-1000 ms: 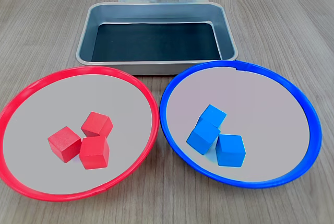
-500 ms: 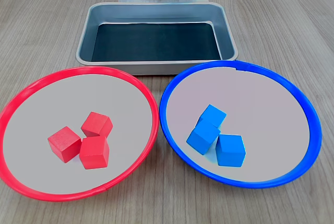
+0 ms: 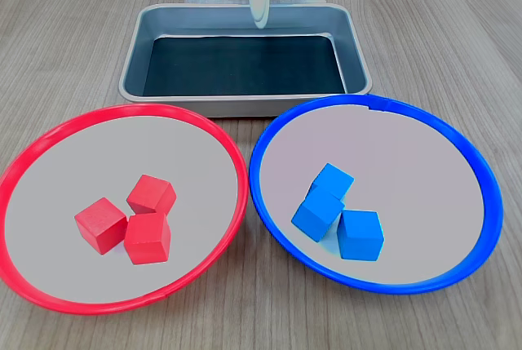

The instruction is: Relocate any misplaced blocks to their matching dishes.

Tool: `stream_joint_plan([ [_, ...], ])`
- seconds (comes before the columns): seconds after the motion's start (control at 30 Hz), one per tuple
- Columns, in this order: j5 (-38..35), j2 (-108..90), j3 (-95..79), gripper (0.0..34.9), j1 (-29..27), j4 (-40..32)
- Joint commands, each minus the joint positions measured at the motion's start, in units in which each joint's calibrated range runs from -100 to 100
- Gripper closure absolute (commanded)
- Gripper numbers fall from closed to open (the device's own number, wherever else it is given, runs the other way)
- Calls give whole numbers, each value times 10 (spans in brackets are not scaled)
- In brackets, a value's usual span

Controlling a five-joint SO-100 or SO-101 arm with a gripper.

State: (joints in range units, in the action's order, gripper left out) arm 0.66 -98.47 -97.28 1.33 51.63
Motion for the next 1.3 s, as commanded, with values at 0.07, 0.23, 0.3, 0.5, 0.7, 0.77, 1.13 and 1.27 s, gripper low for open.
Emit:
stream_joint_plan([
  [0.07, 0, -5, -14, 346, -13, -12],
  [0.23, 2, -5, -19, 346, -12, -12],
  [0.3, 3, -5, -20, 346, -12, -12],
  [0.5, 4, -5, -20, 346, -13, -12],
  [0.7, 4, -5, -20, 346, -12, -12],
  [0.77, 4, -5, -20, 346, -12, -12],
  [1.13, 4, -5, -20, 346, -12, -13],
  [1.27, 3, -5, -20, 346, -11, -13],
])
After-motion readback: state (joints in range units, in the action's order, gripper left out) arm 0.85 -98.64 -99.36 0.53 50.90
